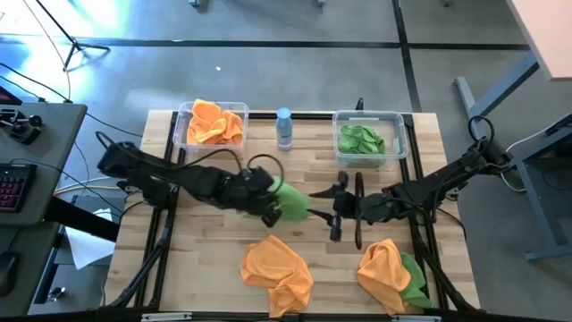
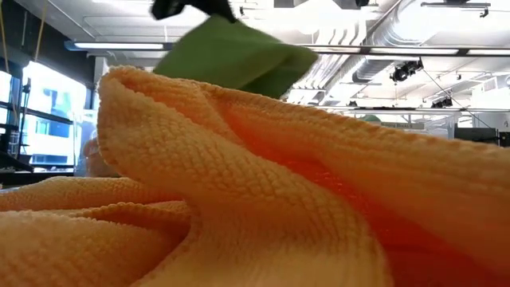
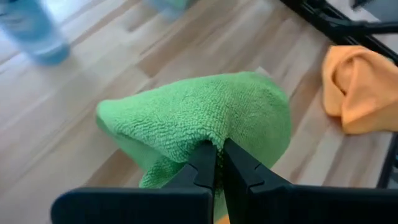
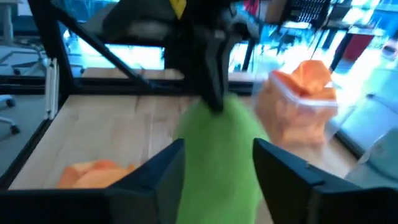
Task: Sort microfiber towel by color & place in baskets
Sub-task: Put the green towel into the right transparent bin
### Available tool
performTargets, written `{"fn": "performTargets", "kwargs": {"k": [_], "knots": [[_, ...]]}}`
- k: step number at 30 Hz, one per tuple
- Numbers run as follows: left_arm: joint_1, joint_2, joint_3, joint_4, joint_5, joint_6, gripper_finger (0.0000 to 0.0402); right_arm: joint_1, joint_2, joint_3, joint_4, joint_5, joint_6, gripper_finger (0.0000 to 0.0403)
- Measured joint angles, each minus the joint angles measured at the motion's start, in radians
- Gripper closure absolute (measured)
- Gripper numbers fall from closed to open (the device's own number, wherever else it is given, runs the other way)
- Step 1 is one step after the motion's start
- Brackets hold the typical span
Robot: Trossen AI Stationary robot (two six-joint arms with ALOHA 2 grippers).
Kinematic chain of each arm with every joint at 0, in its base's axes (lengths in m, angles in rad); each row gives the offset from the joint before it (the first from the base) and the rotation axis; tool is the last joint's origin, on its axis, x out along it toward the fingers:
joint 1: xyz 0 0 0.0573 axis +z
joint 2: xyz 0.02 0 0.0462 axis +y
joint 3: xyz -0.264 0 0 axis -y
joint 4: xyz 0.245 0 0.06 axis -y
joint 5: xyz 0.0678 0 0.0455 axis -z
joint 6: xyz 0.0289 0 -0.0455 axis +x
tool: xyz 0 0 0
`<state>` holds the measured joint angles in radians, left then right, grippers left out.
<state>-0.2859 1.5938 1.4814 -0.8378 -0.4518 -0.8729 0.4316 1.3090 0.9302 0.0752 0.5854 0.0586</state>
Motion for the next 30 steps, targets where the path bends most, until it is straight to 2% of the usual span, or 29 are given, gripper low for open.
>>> {"fn": "performTargets", "kwargs": {"k": [4, 8, 14, 18, 22, 29, 30], "knots": [[0.022, 0.08, 0.103, 0.044, 0.042, 0.103, 0.0401, -0.001, 0.0, 0.0, 0.012, 0.033, -0.052, 0.0164], [0.047, 0.146, 0.214, 0.088, 0.064, 0.199, 0.0401, -0.006, 0.0, 0.0, 0.012, 0.023, -0.064, 0.0136], [0.072, 0.214, 0.35, 0.126, 0.087, 0.308, 0.0401, -0.031, 0.0, 0.0, -0.047, 0.021, 0.022, 0.0131], [0.077, 0.217, 0.377, 0.145, 0.09, 0.344, 0.0401, -0.051, 0.0, 0.0, -0.132, 0.02, 0.114, 0.0142], [0.077, 0.213, 0.378, 0.146, 0.093, 0.347, 0.0401, -0.059, 0.0, 0.0, -0.169, 0.016, 0.159, 0.0188], [0.087, 0.212, 0.368, 0.145, 0.092, 0.309, 0.0378, -0.059, 0.0, 0.0, -0.173, 0.005, 0.168, 0.037], [0.09, 0.212, 0.367, 0.139, 0.093, 0.306, 0.0373, -0.059, 0.0, 0.0, -0.176, 0.005, 0.163, 0.0384]]}}
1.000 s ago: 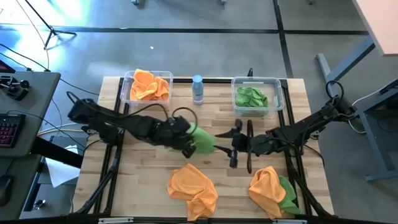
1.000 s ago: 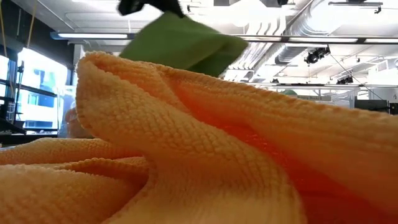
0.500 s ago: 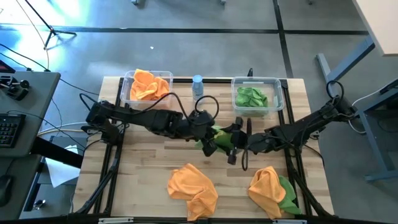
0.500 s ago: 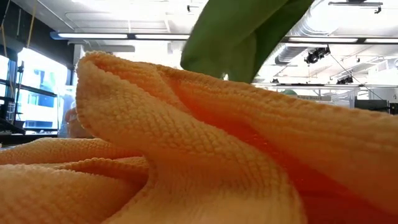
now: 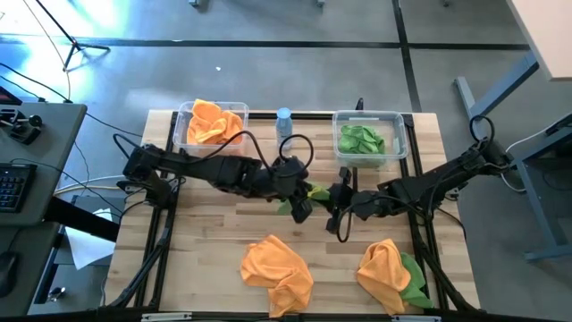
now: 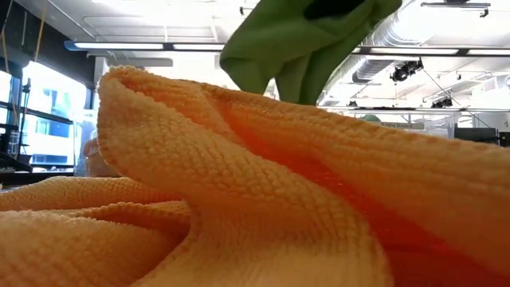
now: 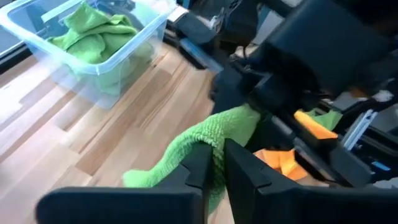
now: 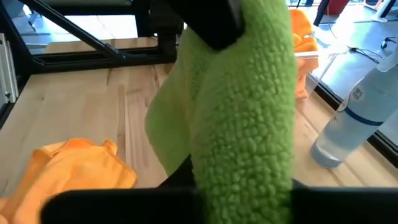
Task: Sort microfiber towel by color & place in baskets
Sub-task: Put the green towel into the right transparent bin
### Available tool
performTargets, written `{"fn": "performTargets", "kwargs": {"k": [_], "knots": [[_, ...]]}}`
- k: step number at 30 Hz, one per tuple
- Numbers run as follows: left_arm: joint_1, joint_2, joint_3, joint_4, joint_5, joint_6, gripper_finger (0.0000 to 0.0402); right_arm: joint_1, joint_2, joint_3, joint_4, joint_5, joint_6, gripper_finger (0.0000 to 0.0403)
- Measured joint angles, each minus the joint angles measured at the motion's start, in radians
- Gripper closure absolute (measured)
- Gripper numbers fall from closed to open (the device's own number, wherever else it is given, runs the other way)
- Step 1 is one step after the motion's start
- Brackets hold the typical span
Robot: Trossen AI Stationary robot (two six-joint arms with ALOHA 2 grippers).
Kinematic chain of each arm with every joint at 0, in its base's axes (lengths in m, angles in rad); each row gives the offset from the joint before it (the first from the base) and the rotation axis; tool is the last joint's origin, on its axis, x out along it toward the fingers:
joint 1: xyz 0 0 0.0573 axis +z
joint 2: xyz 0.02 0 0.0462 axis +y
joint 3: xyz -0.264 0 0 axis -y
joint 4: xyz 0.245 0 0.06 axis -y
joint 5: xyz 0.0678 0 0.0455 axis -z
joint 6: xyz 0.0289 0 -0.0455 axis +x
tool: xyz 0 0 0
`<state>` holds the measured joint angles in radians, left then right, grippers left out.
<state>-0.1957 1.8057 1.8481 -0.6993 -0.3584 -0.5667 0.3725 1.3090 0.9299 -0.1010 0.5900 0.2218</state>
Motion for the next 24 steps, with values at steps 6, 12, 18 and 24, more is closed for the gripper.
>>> {"fn": "performTargets", "kwargs": {"k": [6, 12, 18, 24], "knots": [[0.025, 0.0, 0.0, -0.104, 0.011, -0.015, 0.0331, 0.0, 0.0, 0.0, -0.032, 0.0, 0.026, 0.0347], [0.049, -0.004, 0.0, -0.247, -0.009, -0.008, 0.0291, 0.0, -0.004, 0.0, -0.095, 0.018, 0.047, 0.0362], [0.047, -0.005, -0.007, -0.445, -0.054, 0.019, 0.0288, -0.035, -0.062, 0.0, -0.248, 0.142, 0.13, 0.0393], [0.063, -0.082, -0.173, -0.443, -0.102, 0.029, 0.0298, -0.168, -0.206, 0.0, -0.276, 0.138, 0.137, 0.0398]]}}
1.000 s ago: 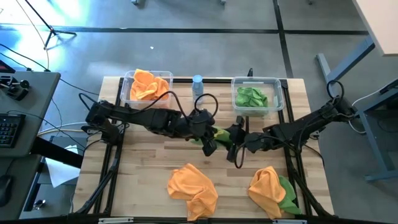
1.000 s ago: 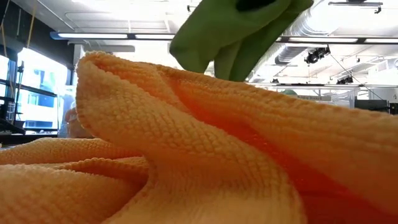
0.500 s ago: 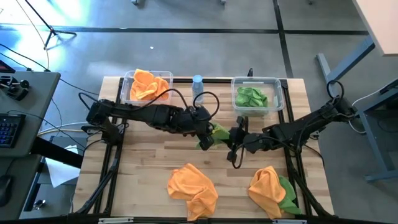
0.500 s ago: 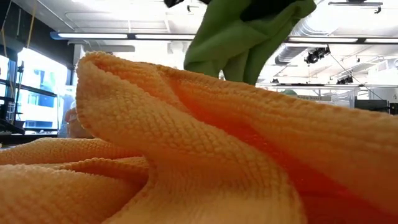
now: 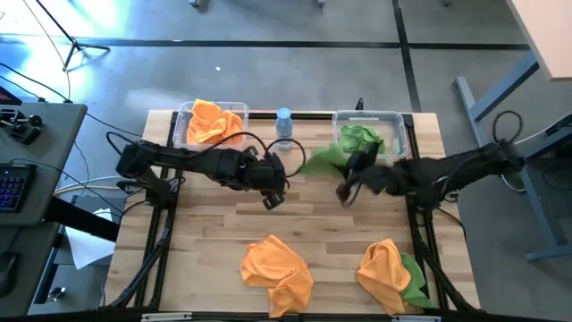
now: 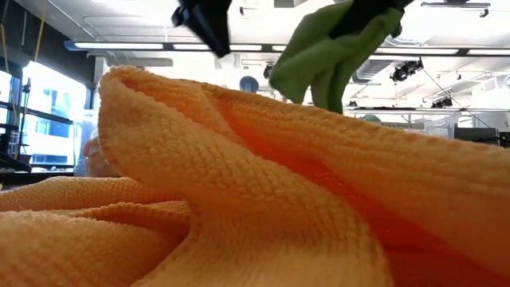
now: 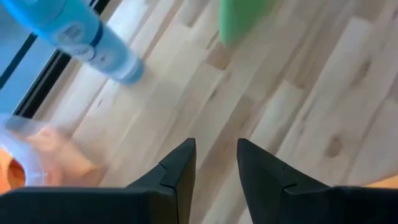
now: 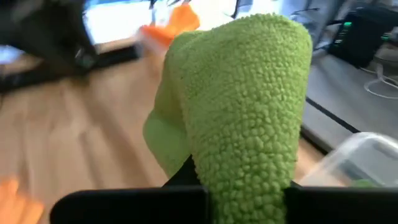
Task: Sort microfiber towel by color & place in baskets
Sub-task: Put the green towel into the right transparent bin
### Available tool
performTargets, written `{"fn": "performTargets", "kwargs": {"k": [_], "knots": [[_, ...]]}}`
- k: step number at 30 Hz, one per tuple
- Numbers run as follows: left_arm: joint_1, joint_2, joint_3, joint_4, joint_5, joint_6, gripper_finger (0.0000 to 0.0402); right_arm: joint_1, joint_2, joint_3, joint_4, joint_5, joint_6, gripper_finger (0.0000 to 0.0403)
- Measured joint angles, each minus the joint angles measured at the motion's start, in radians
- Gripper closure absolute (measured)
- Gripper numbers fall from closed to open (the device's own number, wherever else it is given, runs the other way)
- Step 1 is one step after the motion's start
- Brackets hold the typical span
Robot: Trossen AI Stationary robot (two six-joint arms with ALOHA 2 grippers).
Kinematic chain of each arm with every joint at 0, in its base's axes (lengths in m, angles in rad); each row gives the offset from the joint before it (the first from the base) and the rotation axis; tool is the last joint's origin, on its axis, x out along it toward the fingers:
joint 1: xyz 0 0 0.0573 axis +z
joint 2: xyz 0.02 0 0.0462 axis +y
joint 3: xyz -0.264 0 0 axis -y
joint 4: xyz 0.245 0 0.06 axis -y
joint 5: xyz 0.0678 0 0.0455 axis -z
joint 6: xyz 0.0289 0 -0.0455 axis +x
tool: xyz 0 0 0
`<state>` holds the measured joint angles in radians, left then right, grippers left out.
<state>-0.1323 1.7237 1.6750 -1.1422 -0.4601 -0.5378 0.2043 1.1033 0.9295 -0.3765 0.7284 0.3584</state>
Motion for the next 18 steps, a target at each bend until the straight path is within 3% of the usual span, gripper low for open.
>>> {"fn": "performTargets", "kwargs": {"k": [10, 18], "knots": [[0.081, -0.375, -0.549, 0.328, 0.078, -0.001, 0.0312, -0.269, -0.177, 0.057, -0.067, -0.033, -0.097, 0.04], [0.129, -0.629, -0.823, 0.507, 0.116, 0.018, 0.0313, -0.457, -0.099, 0.3, -0.491, -0.101, -0.035, 0.0402]]}}
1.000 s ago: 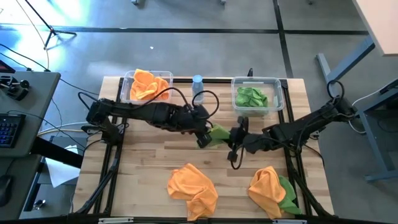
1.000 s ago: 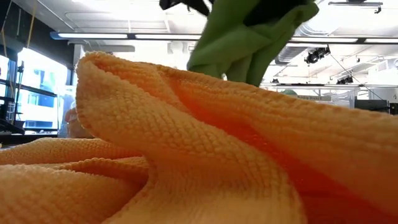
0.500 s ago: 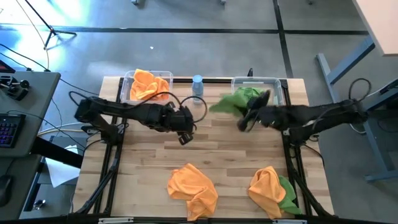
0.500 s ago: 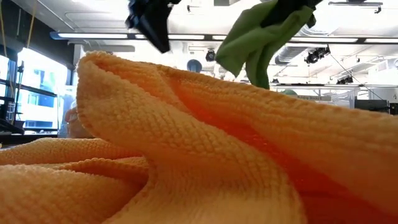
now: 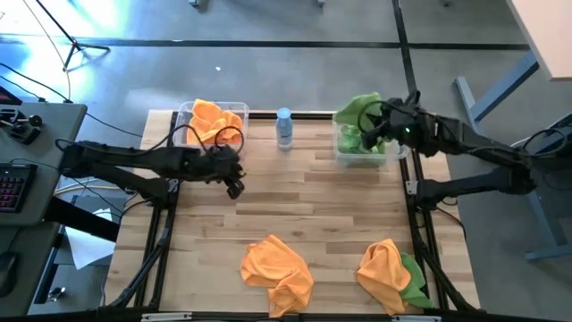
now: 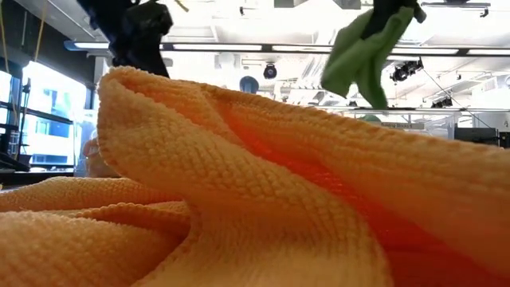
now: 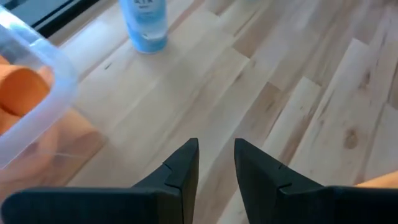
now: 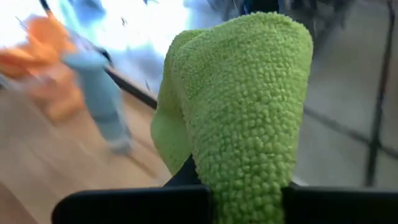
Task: Sort microfiber towel by color & place in baskets
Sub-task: Put the green towel into the right transparent bin
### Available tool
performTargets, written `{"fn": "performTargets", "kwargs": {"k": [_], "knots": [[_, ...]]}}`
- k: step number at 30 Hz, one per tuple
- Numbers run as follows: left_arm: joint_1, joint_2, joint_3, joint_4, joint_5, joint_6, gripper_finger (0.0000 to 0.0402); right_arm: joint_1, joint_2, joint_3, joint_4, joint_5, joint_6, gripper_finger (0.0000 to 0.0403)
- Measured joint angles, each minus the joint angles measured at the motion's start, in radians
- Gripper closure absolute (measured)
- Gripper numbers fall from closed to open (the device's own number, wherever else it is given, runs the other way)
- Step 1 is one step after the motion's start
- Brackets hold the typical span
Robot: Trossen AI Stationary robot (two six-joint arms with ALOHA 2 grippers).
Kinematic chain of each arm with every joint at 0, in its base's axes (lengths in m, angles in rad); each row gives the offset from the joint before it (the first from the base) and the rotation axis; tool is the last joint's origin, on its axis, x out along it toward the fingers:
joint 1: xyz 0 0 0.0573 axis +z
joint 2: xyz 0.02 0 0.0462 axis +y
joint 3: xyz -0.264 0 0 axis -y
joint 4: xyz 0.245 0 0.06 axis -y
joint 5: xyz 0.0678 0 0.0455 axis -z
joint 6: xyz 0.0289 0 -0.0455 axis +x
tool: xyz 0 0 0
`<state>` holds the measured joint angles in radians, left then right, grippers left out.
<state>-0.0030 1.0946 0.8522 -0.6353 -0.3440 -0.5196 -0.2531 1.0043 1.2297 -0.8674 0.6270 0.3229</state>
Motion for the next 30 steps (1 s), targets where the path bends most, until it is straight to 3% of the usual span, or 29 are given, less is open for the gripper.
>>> {"fn": "performTargets", "kwargs": {"k": [5, 16, 22, 30], "knots": [[0.04, -0.079, -0.059, 0.024, 0.001, 0.069, 0.0313, -0.115, 0.088, 0.029, -0.167, -0.131, 0.089, 0.0402], [0.141, -0.129, -0.071, 0.059, 0.098, 0.184, 0.0313, -0.403, 0.288, -0.027, -0.198, -0.41, 0.224, 0.0402], [0.155, -0.129, -0.071, 0.073, 0.107, 0.207, 0.0313, -0.477, 0.412, -0.027, -0.204, -0.445, 0.254, 0.0402], [0.155, -0.128, -0.071, 0.073, 0.112, 0.216, 0.0313, -0.483, 0.553, -0.072, -0.157, -0.441, 0.254, 0.039]]}}
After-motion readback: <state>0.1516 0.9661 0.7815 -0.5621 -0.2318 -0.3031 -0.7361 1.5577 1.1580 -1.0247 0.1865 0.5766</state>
